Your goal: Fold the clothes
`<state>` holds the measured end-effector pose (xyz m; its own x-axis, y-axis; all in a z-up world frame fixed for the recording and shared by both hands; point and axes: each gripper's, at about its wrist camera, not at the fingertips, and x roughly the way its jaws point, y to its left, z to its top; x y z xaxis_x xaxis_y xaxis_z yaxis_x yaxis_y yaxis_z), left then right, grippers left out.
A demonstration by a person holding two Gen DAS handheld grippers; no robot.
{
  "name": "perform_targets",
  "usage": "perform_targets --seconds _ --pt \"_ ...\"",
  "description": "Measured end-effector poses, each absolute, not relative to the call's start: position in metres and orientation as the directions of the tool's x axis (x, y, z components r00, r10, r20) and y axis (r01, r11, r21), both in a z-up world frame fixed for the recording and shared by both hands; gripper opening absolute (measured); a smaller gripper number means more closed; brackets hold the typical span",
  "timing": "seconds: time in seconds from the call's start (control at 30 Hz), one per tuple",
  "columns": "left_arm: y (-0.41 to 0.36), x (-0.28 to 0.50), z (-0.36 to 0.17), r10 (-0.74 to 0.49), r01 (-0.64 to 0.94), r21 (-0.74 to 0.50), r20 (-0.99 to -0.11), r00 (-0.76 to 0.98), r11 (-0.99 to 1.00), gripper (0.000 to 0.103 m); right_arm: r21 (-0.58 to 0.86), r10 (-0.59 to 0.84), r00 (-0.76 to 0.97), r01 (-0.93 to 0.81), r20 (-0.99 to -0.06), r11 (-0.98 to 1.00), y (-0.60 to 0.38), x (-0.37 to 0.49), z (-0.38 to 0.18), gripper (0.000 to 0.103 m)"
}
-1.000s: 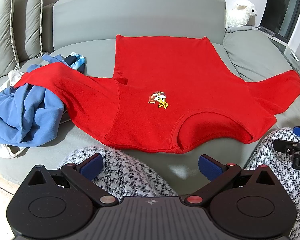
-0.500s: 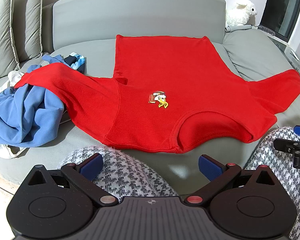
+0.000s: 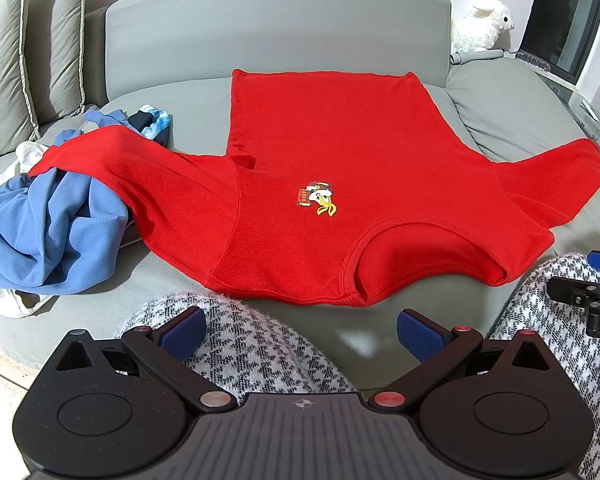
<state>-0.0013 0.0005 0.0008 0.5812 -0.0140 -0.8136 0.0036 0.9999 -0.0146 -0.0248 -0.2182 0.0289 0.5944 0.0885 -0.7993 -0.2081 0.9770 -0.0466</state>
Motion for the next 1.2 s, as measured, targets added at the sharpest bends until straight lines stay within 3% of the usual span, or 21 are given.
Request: perform_targets --seconds 1.2 --pt "0.0015 -0.0023 0.0014 -0.018 0.0 -0.023 -0.811 0.584 1.0 0.103 -0.047 0.088 0.595 -0.207 -0.799 0.977 -0.2187 -0.0245 0.0291 0.075"
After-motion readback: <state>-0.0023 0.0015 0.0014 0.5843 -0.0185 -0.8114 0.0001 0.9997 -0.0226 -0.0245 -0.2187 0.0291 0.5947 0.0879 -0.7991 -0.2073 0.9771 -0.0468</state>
